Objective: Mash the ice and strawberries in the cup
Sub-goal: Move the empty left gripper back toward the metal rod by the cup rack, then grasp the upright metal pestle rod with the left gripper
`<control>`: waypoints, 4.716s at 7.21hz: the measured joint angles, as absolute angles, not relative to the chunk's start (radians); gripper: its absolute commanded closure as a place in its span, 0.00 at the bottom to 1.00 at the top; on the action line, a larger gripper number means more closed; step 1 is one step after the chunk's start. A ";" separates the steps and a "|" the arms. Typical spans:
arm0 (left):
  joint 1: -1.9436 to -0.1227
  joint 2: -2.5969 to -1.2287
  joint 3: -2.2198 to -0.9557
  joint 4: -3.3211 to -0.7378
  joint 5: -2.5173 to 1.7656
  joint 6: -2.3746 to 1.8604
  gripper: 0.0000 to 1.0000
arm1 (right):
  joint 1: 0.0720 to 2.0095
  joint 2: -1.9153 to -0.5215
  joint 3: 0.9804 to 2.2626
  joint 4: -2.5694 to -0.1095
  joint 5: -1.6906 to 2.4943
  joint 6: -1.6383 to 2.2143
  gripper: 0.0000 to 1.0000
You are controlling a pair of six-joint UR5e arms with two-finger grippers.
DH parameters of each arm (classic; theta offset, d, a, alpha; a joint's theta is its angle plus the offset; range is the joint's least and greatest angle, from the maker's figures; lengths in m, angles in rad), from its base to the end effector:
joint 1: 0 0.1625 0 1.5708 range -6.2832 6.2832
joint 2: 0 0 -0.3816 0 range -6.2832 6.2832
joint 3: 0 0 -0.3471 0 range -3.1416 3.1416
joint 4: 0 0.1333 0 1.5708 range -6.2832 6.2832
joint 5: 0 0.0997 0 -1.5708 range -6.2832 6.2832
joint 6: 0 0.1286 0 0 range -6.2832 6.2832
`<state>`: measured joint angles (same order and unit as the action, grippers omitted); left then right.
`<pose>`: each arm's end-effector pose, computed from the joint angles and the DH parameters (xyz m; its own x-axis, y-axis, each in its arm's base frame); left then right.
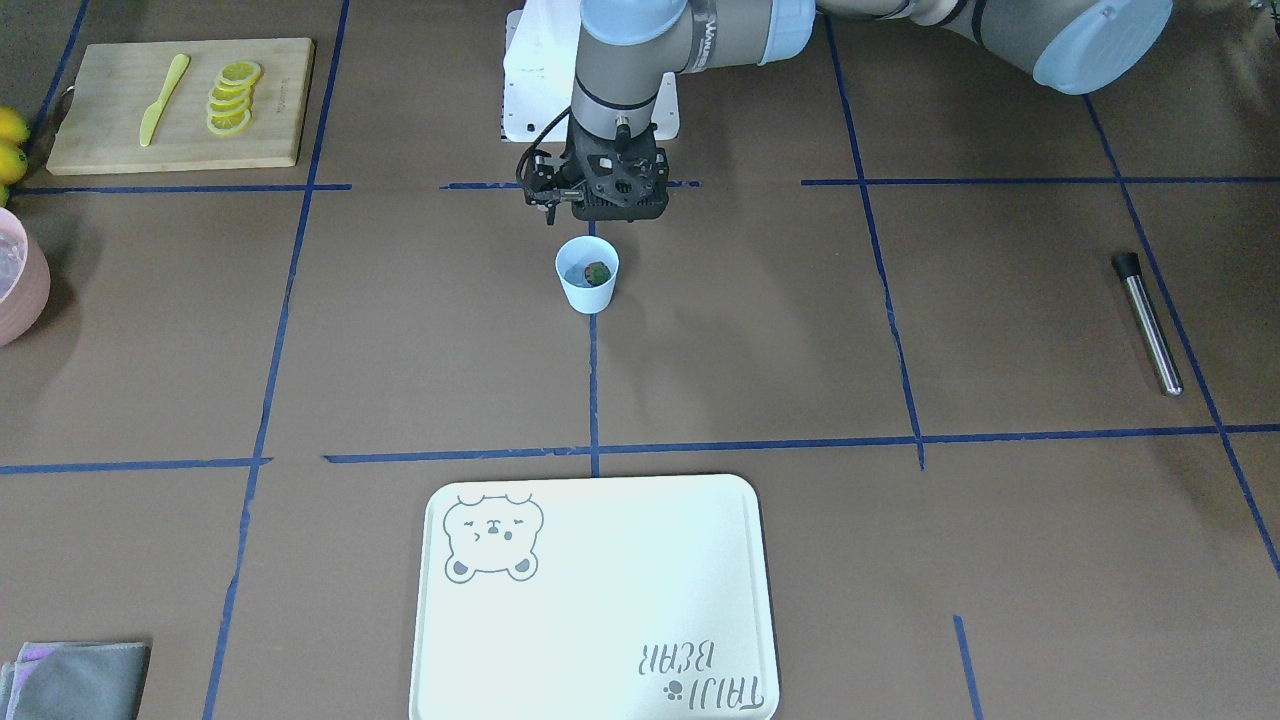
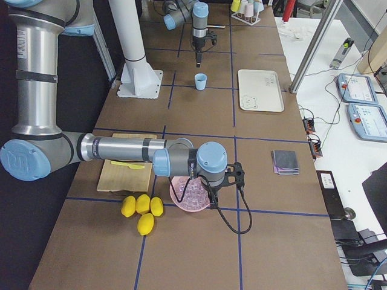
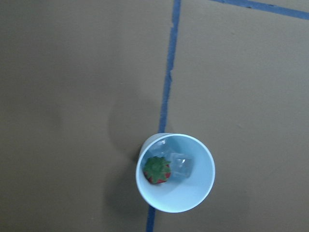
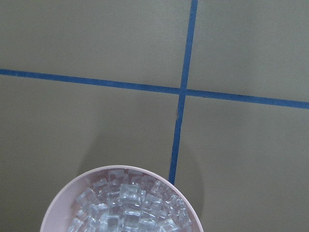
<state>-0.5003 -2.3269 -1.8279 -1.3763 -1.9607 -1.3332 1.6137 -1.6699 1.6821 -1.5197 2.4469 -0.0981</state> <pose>0.4864 -0.3621 0.1540 0.6297 -0.0961 -0.7709 0.0534 0.9953 -0.0805 0.0522 -0.4122 0.6138 0.6428 -0.1187 0.7568 0.0203 0.9902 0.1380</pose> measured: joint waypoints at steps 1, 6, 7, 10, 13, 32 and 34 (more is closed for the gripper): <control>-0.528 -2.255 -1.883 -1.364 -1.963 -1.262 0.00 | 1.614 -1.670 1.682 -1.519 2.451 -0.098 0.01; -0.854 -1.880 -2.107 -1.263 -2.046 -0.723 0.00 | 1.614 -1.669 1.684 -1.509 2.444 -0.102 0.01; -0.934 -1.833 -2.098 -1.264 -2.075 -0.634 0.00 | 1.614 -1.669 1.683 -1.508 2.444 -0.102 0.01; -1.107 -1.768 -1.962 -1.333 -2.139 -0.428 0.00 | 1.614 -1.662 1.684 -1.508 2.444 -0.103 0.01; -1.205 -1.708 -1.702 -1.628 -2.204 -0.373 0.00 | 1.614 -1.653 1.682 -1.508 2.445 -0.100 0.01; -1.153 -1.632 -1.257 -2.339 -2.199 -0.649 0.00 | 1.613 -1.652 1.687 -1.508 2.448 -0.090 0.01; -1.144 -1.631 -1.256 -2.339 -2.198 -0.648 0.07 | 1.613 -1.652 1.689 -1.508 2.448 -0.088 0.01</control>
<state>-1.1444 -1.6311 -1.2564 -2.3393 -2.1983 -0.6479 1.6127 -1.6521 1.6891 -1.5079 2.4482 -0.0880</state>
